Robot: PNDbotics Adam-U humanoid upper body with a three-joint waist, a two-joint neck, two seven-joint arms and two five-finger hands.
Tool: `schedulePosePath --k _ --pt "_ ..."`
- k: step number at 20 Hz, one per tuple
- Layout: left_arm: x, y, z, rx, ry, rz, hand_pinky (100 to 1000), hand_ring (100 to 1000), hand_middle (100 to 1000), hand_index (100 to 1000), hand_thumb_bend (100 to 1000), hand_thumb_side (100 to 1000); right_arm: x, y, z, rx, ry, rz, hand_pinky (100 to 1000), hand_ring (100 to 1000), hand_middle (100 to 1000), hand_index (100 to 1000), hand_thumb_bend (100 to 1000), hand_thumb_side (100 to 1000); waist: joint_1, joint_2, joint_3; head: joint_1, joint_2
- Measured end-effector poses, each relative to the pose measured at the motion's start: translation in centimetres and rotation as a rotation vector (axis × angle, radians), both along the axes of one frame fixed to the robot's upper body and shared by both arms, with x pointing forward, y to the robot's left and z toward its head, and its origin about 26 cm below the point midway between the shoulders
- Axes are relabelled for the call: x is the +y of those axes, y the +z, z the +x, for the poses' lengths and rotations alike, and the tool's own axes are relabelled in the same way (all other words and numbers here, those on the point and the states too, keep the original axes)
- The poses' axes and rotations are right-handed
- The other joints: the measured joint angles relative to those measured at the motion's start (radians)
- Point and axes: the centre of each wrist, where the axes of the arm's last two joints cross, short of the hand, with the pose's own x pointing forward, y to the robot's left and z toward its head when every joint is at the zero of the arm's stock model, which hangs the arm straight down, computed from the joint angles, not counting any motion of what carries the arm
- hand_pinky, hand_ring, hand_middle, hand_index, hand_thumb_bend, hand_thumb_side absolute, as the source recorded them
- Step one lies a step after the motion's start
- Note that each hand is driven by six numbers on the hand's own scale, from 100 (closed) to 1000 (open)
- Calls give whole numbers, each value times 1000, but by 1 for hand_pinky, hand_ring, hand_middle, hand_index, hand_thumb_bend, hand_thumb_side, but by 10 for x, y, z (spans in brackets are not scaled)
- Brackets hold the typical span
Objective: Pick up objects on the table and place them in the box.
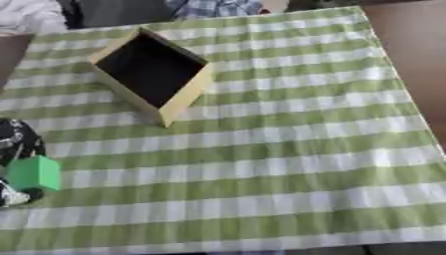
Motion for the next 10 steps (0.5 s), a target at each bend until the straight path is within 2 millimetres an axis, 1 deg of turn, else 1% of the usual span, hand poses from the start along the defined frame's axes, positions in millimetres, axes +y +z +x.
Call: schedulePosePath --k 6,10 --pt "-19 59 6 -192 -69 0 255 323 386 517 289 100 0 2 0 2 2 -14 577 799 717 922 100 964 1 -5 -1 7 2" --pt "-35 87 12 -276 -124 -14 253 317 384 515 288 100 0 2 0 4 5 -16 578 799 717 922 100 964 1 -7 -4 22 2"
